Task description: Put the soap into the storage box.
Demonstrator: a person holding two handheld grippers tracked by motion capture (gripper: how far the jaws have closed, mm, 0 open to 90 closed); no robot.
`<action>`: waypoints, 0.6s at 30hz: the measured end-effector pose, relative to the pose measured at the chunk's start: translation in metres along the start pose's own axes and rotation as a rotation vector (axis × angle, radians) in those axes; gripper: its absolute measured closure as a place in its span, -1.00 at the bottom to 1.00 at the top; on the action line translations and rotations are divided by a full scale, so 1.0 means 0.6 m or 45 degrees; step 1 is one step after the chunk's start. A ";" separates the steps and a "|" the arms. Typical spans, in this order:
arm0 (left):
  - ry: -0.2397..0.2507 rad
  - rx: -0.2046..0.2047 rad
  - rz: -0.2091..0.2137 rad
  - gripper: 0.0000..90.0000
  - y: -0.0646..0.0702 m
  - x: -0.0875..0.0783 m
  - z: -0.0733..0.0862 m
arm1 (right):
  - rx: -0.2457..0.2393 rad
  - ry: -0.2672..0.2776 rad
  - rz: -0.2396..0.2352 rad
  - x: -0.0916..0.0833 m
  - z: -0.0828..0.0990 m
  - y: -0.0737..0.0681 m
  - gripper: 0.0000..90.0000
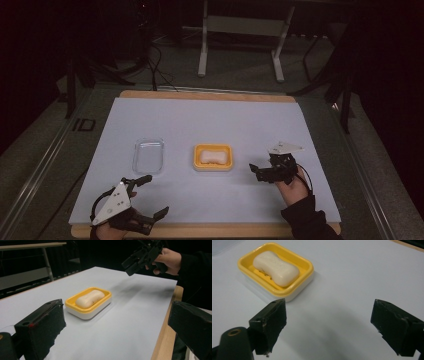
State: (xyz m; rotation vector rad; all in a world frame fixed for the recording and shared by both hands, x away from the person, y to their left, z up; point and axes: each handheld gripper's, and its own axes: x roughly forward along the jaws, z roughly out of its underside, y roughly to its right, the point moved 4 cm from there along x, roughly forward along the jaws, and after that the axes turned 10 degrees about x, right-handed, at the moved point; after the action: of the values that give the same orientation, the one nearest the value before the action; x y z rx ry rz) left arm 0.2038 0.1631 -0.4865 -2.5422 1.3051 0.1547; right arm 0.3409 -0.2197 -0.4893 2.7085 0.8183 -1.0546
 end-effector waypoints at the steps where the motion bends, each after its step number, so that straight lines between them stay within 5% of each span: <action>1: -0.001 0.000 0.001 -0.97 0.000 0.000 0.000 | 0.009 0.008 0.010 -0.002 0.004 0.000 -0.71; 18: -0.018 0.004 0.003 -0.97 0.003 0.001 0.000 | 0.083 0.042 0.039 -0.028 0.044 0.011 -0.71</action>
State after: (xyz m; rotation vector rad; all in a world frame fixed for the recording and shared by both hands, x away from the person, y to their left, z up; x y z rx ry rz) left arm 0.2027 0.1616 -0.4871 -2.5320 1.3022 0.1709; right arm 0.3185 -0.2403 -0.4985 2.7903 0.7582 -1.0506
